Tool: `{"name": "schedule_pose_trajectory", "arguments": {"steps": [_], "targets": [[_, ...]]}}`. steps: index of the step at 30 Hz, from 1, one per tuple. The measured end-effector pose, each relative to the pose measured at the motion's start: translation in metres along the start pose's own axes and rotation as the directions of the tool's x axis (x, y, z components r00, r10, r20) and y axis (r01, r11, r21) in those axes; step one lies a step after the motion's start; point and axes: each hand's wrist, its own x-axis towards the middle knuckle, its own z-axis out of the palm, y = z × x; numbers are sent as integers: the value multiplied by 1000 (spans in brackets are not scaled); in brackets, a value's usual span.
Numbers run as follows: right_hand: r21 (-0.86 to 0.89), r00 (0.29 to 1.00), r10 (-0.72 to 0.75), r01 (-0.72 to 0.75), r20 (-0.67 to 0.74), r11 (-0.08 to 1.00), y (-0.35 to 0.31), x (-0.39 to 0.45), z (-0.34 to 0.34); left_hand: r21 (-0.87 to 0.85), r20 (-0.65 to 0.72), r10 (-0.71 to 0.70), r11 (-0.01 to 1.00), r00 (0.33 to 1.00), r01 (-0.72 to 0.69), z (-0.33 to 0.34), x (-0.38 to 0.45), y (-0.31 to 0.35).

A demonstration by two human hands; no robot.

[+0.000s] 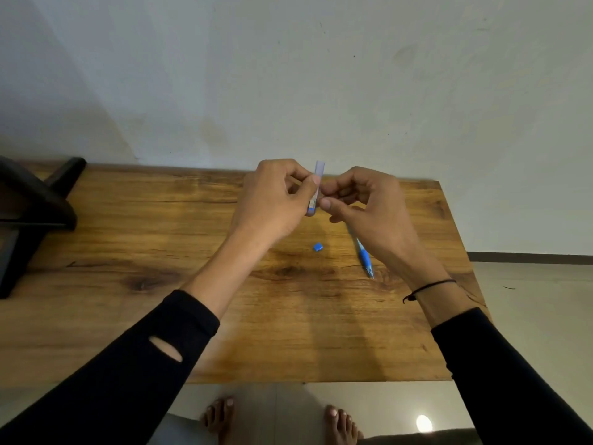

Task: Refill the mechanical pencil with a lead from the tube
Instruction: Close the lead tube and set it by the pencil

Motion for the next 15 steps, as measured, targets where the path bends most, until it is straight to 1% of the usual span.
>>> {"name": "schedule_pose_trajectory", "arguments": {"steps": [1,2,4,6,7,9,12,14,15], "targets": [[-86,999,-29,31,22,996,3,1,-1,-2,-7,-5,1000,1000,5,-2,1,0],[-208,996,-64,75,61,975,7,2,-2,-8,-10,-15,1000,1000,15,-3,1,-1],[-436,976,-100,176,193,882,13,-1,3,-10,-12,-33,999,999,32,-4,2,-2],[-560,946,-74,248,314,790,20,-6,11,-8,-8,-39,999,999,38,-3,2,-2],[-595,934,-59,272,352,756,22,-8,16,-6,-7,-40,999,999,40,-2,2,-1],[-654,921,-47,309,386,691,25,-10,22,2,-8,-38,999,999,38,-1,2,-1],[-716,923,-70,339,378,611,29,-12,25,18,8,-35,999,999,35,0,2,-1],[-725,928,-72,332,365,603,26,-12,22,50,27,-35,998,999,33,-1,2,-2],[-704,936,-80,312,342,638,23,-10,19,78,38,-30,997,999,27,-2,1,-2]]}}
